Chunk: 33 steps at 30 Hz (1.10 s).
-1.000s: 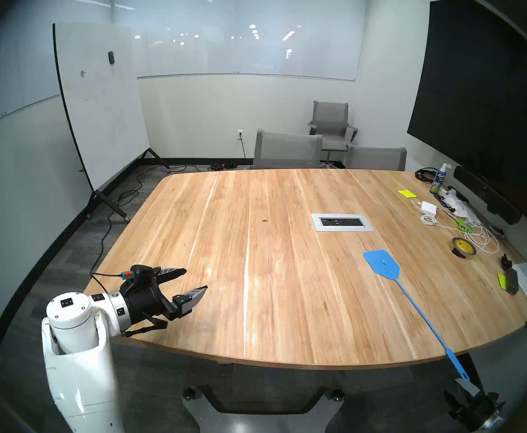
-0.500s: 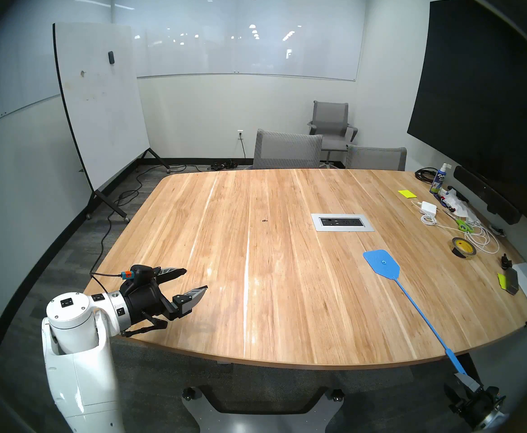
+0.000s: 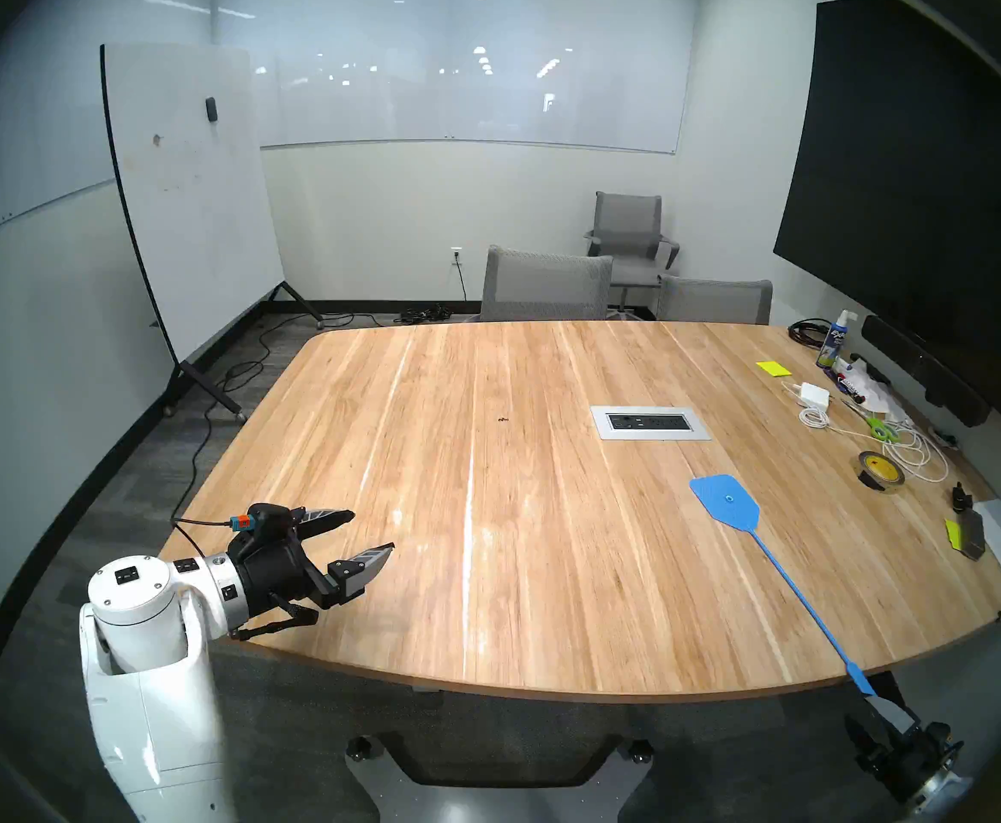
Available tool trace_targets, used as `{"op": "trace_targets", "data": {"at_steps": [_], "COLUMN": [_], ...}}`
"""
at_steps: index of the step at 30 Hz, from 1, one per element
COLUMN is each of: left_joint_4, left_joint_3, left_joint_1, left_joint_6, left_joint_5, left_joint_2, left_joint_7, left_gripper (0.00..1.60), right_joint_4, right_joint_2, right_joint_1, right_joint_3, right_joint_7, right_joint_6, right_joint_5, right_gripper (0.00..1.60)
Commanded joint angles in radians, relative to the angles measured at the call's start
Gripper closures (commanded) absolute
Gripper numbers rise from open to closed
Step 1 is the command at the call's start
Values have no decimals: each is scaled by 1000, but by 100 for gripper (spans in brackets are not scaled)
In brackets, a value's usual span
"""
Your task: Swat a bug on table
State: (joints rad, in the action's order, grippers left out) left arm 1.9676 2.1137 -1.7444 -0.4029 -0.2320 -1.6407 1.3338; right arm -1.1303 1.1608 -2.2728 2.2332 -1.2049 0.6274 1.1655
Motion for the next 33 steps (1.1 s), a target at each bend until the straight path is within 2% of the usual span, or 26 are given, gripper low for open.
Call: {"op": "trace_targets", "data": {"at_steps": [1, 33], "left_joint_4": [14, 14], "left_joint_3": [-2, 1], "left_joint_1": [2, 5], "left_joint_6": [3, 4], "left_joint_5": [2, -4], "left_joint_2": [0, -5], "left_joint_7": [3, 8], "left_gripper": [0, 0], "right_joint_4": [-2, 30], "right_joint_2": [-17, -43], "right_joint_1": [2, 24], "right_joint_3": [3, -3], "right_joint_7": [-84, -87], "right_joint_6": [2, -5], "right_joint_5": [17, 32], "right_gripper": [0, 0]}}
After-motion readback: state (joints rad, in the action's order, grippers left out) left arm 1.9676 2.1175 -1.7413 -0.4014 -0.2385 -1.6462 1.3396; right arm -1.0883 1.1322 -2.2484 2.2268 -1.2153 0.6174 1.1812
